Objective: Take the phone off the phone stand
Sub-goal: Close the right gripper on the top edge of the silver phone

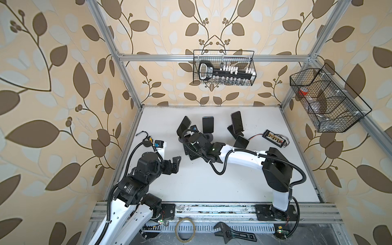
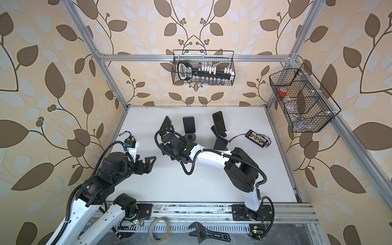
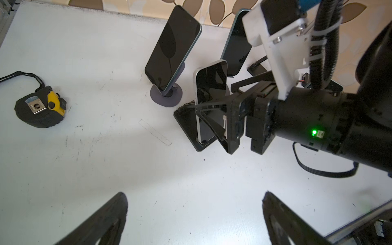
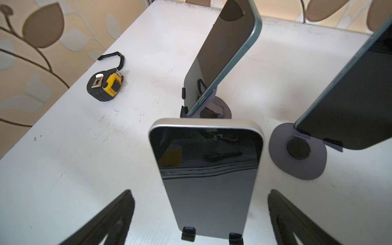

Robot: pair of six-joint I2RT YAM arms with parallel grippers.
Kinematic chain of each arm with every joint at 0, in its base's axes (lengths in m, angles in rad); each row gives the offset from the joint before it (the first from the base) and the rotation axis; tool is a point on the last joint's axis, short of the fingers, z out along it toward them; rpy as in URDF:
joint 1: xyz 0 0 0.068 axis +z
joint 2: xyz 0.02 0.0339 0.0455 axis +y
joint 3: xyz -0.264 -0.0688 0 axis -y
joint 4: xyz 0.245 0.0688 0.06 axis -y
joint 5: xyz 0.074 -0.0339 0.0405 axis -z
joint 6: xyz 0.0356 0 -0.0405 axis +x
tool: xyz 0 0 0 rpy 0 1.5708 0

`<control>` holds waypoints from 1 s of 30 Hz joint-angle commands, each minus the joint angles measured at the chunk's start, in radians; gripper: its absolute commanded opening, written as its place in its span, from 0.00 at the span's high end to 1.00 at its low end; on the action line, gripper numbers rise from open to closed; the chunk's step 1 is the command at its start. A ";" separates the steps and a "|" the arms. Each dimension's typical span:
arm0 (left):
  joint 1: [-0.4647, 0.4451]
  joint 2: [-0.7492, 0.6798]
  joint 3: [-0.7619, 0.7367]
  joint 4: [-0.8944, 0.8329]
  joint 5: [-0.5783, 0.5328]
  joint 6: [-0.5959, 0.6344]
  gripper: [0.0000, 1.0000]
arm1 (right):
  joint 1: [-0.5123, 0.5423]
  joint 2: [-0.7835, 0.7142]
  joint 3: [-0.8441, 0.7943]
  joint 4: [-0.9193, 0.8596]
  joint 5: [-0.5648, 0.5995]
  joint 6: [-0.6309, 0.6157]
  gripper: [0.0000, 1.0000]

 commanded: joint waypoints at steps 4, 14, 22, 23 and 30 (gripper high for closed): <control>-0.011 0.003 0.037 -0.006 0.023 0.022 0.01 | -0.007 0.035 0.038 -0.021 0.028 0.001 0.02; -0.013 -0.001 0.039 -0.008 0.037 0.028 0.01 | -0.024 0.066 0.048 -0.030 0.001 0.002 0.03; -0.013 -0.006 0.038 -0.008 0.031 0.028 0.01 | -0.028 0.091 0.067 -0.039 -0.012 -0.002 0.08; -0.013 -0.007 0.037 -0.008 0.031 0.028 0.01 | -0.029 0.094 0.070 -0.040 -0.012 -0.002 0.08; -0.013 -0.009 0.036 -0.008 0.027 0.026 0.01 | -0.028 0.108 0.091 -0.049 -0.007 0.000 0.08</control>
